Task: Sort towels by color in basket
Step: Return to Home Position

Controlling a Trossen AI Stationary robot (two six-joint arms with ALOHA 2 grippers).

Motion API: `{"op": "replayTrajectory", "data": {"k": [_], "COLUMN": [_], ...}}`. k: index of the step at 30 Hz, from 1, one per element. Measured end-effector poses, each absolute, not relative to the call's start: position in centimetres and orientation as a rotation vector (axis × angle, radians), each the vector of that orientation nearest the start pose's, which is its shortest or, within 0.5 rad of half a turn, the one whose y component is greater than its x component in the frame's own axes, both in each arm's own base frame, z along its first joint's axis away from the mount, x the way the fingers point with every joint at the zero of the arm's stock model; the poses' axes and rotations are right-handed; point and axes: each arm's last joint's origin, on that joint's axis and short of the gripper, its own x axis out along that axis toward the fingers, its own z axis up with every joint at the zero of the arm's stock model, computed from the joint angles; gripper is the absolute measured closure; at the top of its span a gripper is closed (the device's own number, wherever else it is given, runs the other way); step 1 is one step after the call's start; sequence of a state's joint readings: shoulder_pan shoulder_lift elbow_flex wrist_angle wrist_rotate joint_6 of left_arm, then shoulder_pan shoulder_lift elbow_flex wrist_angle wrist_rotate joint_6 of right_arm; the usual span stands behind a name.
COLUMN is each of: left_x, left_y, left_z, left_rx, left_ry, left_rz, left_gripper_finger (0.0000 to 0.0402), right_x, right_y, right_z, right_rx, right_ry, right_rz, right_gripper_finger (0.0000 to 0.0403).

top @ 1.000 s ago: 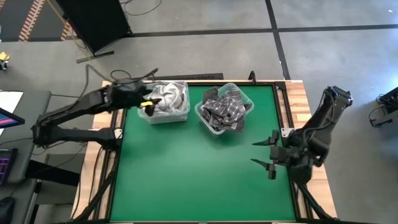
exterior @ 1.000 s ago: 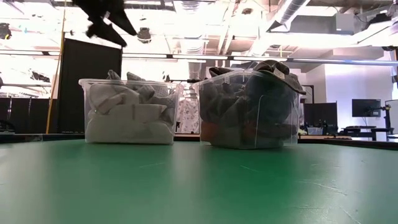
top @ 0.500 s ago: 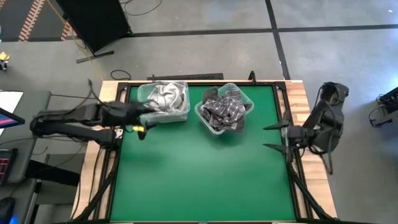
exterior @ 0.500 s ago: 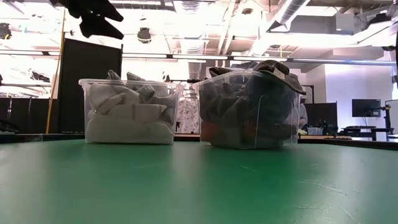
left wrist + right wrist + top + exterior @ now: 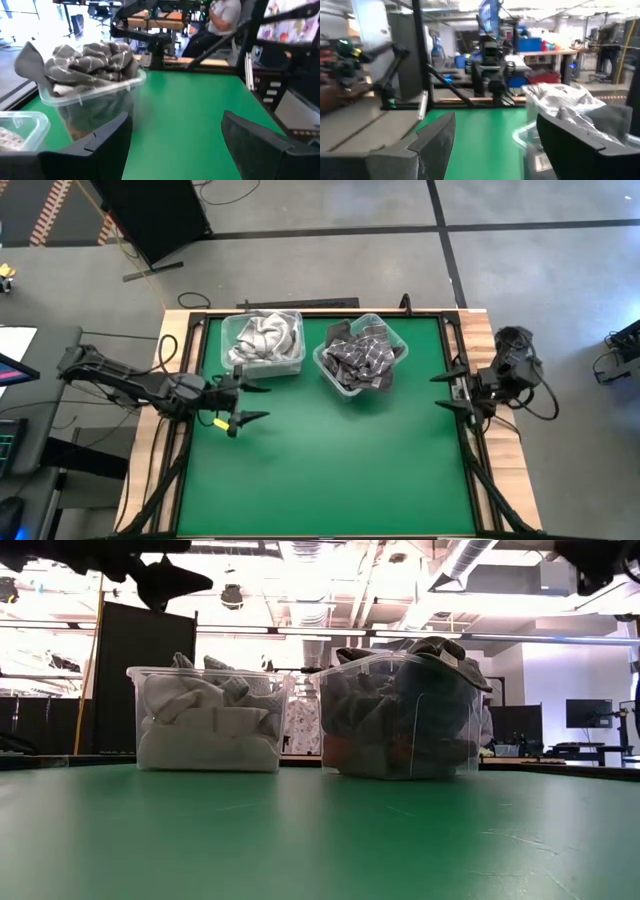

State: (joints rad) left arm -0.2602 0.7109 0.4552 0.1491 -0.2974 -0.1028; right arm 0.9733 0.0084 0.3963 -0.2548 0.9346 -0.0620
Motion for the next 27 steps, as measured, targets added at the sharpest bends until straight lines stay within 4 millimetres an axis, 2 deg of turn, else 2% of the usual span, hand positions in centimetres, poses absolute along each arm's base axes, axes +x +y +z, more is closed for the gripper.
{"op": "replayTrajectory", "data": {"k": [6, 11, 20, 27], "left_x": [16.3, 15.9, 14.6, 13.7], "left_y": [-3.9, -4.3, -3.8, -3.5], "left_z": [25.3, 23.3, 18.1, 16.0], "left_rx": [-0.048, -0.01, -0.026, 0.054], "left_ry": [0.106, 0.02, 0.082, 0.074], "left_rz": [0.021, -0.012, -0.01, -0.012], "left_gripper_finger": [0.0109, 0.0109, 0.0109, 0.0109], "right_x": [4.7, 5.3, 7.3, 8.7], "right_y": [2.6, 2.8, 3.2, 2.2], "right_z": [26.2, 25.5, 20.9, 18.1], "right_rx": [0.004, -0.032, -0.019, 0.02], "right_ry": [-0.092, -0.142, -0.135, -0.121], "right_rz": [0.002, -0.055, -0.222, -0.335], "right_gripper_finger": [0.0097, 0.011, 0.0113, 0.0113]}}
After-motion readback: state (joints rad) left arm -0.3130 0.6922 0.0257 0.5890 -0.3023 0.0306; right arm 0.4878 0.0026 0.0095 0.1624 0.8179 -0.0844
